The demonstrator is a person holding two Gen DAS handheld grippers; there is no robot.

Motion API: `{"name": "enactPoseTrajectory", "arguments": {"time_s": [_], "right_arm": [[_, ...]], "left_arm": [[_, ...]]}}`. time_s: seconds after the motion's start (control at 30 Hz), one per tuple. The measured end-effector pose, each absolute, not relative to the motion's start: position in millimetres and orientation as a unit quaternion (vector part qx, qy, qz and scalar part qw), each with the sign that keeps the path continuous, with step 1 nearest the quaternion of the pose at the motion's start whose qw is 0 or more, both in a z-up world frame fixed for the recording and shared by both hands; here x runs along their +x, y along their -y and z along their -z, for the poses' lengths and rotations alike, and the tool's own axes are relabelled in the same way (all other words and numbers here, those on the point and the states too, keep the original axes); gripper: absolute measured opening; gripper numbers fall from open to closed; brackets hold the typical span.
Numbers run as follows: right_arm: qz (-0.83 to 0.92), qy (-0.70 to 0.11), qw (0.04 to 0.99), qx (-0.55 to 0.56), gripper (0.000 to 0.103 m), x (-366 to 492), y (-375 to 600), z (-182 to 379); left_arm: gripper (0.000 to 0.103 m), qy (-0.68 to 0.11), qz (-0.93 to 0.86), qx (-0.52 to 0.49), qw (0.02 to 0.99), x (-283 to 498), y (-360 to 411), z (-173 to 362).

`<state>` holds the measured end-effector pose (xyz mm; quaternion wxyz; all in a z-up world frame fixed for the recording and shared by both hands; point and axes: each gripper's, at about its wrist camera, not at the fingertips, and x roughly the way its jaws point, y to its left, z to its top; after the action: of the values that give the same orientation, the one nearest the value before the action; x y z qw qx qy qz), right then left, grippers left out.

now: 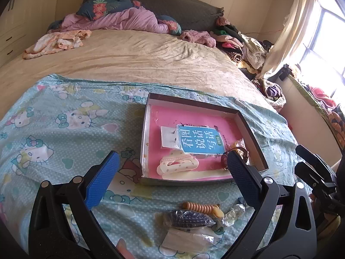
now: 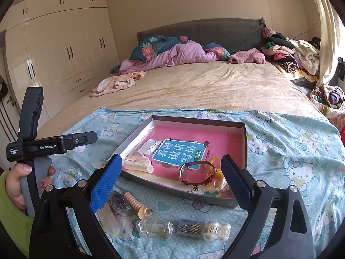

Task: Organize jewelry
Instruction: 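Withdraw both open tools from the box toward the remaining items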

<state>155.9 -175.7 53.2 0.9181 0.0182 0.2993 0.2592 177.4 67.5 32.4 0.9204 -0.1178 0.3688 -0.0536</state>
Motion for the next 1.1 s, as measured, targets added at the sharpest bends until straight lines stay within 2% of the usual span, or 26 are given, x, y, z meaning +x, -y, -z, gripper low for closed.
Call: {"name": "enactPoseTrajectory", "arguments": {"time_s": [0.67, 1.1], "right_arm": [[-0.276, -0.275, 0.921, 0.019, 0.092, 127, 185, -70], [-0.276, -0.286, 0.917, 0.007, 0.092, 112, 194, -63]], "left_arm": [[0.093, -0.333, 0.049, -0.118, 0.934, 131, -72, -59], [0.093, -0.353, 0.036, -0.098, 0.930, 108, -67, -42]]}}
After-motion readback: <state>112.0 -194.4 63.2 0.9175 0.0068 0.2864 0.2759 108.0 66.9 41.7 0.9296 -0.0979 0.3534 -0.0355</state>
